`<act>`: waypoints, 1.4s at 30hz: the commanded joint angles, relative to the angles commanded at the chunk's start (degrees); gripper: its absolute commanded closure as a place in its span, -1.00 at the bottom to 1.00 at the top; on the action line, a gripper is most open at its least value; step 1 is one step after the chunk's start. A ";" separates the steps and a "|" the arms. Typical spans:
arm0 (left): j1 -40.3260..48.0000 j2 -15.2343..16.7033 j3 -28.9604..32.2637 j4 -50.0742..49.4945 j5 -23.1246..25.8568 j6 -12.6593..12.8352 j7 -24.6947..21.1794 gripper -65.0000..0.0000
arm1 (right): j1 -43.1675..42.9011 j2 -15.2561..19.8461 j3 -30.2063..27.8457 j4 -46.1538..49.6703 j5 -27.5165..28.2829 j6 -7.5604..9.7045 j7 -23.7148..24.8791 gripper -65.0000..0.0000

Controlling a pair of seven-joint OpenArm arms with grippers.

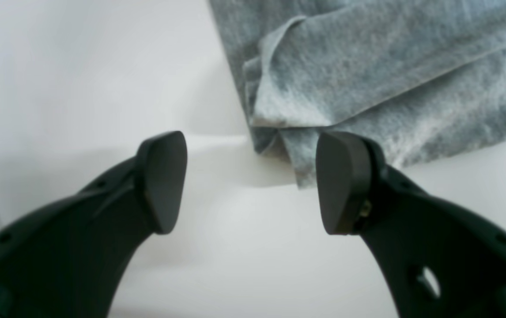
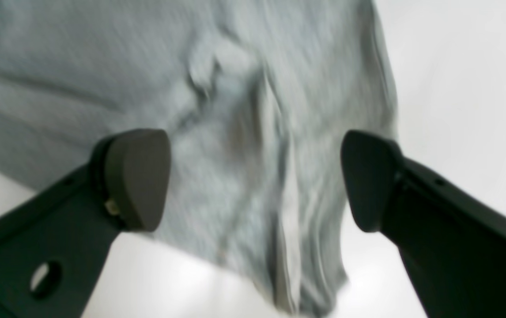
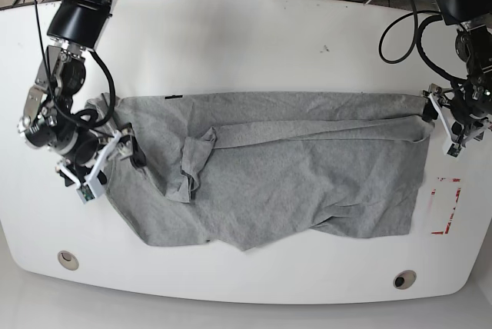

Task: Layout the t-shirt on the table in an organized manner, then fold the t-shirt properly
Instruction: 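Move the right gripper to the folded edge near the sleeve and grasp it, then grasp the folded edge with both grippers and lift it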

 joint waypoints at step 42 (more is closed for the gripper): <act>0.26 0.09 -1.32 -2.99 -0.26 0.00 0.09 -0.35 | -8.53 3.52 2.73 -24.88 -10.64 0.00 25.05 0.99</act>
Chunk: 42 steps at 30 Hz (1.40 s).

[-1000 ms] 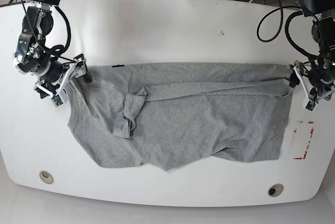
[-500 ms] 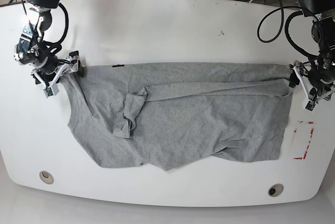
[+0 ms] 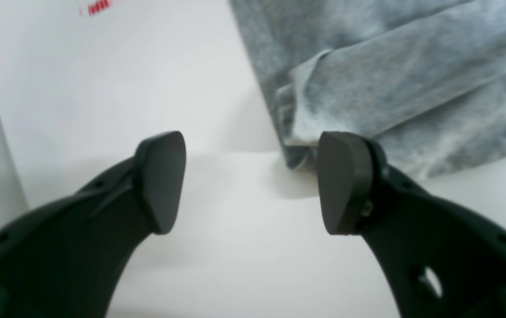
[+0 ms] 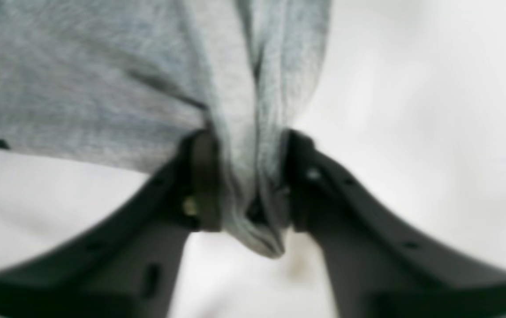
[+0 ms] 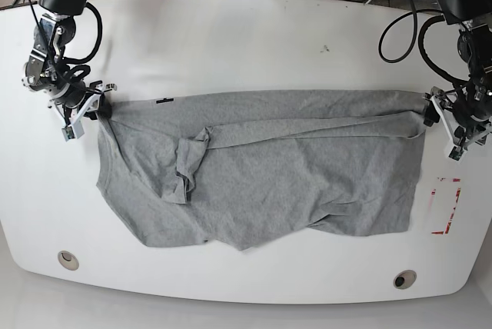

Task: Layout the t-shirt on the table in an organized manner, then fold the t-shirt properly
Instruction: 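Grasp the folded edge with both grippers and lift it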

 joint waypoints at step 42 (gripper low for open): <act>7.03 2.20 6.15 -5.45 0.18 0.00 -2.99 1.00 | -0.26 0.00 0.00 0.88 0.53 0.00 -0.35 0.99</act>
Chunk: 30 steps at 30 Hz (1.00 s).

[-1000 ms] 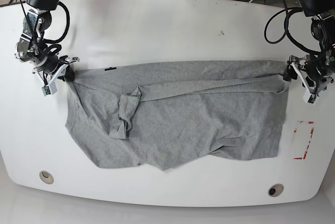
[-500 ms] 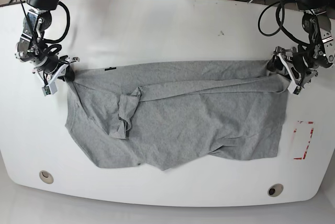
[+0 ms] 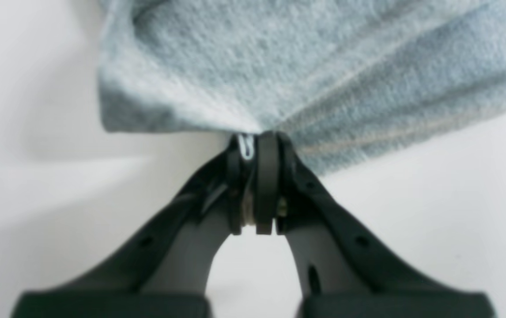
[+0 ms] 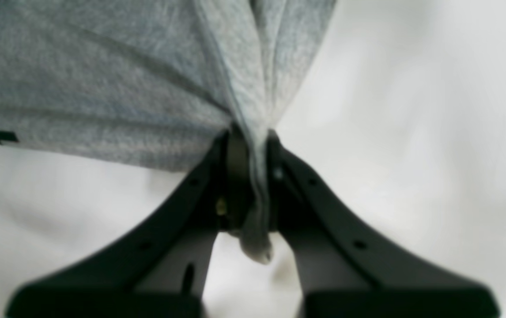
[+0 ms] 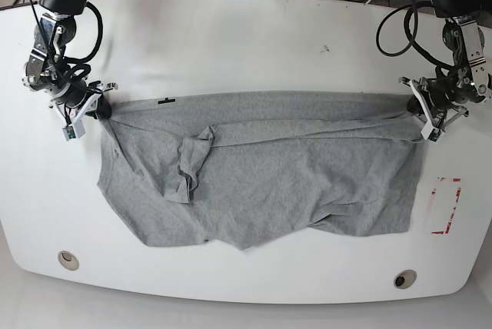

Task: Layout the t-shirt on the table in an organized manner, then fold the t-shirt properly
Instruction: 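Grasp the folded edge with both grippers and lift it, then pull the folded edge with both grippers toward the robot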

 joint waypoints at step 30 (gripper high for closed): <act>21.63 0.00 -0.44 24.97 0.09 0.00 6.86 1.00 | -26.55 -9.32 18.55 31.74 -0.53 0.00 -16.00 0.99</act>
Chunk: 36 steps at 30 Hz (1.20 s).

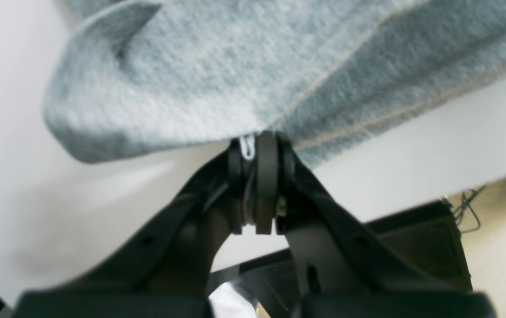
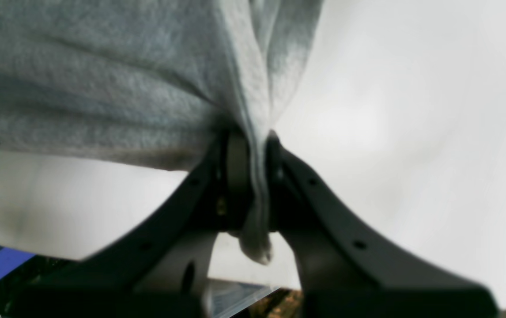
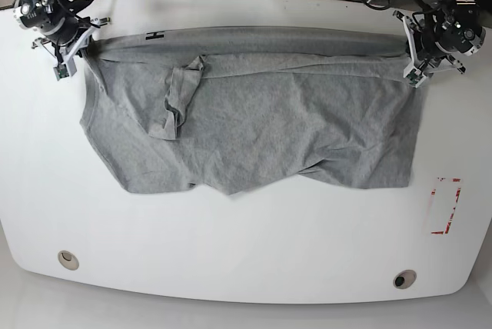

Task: Layout the t-shirt on the table in an organized manner, then fold the t-shirt properly
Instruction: 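Pull the folded edge with both grippers toward the robot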

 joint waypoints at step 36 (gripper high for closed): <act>5.80 -0.79 -3.78 1.58 -0.26 0.00 0.09 -0.09 | -5.36 0.18 0.97 0.18 -0.09 0.00 0.09 -0.18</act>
